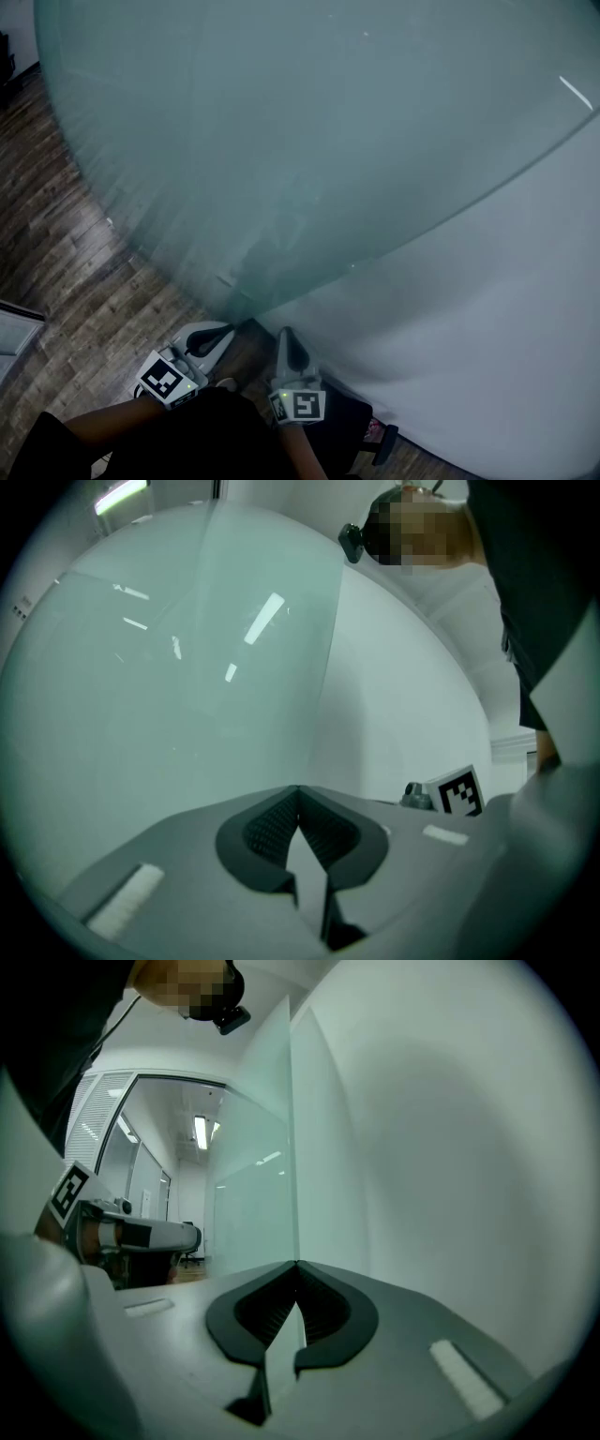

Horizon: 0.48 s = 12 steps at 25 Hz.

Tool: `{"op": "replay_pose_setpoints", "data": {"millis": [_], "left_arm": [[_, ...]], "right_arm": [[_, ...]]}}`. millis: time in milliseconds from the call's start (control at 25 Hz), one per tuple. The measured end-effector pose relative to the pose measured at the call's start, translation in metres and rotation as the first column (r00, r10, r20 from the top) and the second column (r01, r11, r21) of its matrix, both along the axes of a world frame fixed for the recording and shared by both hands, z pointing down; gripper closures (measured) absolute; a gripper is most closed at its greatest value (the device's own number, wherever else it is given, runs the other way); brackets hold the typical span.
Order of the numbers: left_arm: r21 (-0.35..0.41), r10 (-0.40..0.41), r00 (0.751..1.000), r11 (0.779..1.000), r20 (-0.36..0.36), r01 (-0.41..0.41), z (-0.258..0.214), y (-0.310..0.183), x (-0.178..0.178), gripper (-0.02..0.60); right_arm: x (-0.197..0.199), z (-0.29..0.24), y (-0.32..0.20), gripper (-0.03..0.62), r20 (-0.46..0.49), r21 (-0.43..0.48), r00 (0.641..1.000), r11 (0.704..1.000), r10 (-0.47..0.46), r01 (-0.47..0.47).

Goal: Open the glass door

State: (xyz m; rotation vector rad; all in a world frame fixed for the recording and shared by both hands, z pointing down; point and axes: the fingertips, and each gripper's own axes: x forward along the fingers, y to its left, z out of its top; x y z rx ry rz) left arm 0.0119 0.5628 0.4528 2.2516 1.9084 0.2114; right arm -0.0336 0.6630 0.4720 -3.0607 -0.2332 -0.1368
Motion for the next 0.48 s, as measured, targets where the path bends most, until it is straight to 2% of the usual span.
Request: {"op": "replay_pose_setpoints", "data": {"millis": [200,480], "left_arm": [[-0.026,0.009,1.000,1.000,-0.007,-0.009,-0.009,0.005,-0.017,0.581],[-0.032,-0.005,0.999,0.999,-0.037,0.004,-0.010,-0.002,-0.046,0.581]], "right_arm": [[-0.017,-0.038,-0.009,0.594,-0.097,-0.061,0.995,0.998,0.007,-0.013],[-0.042,-0.030,-0.024,0.594,-0.101,-0.064,0.995,0.998,-0.027,0.021]]}}
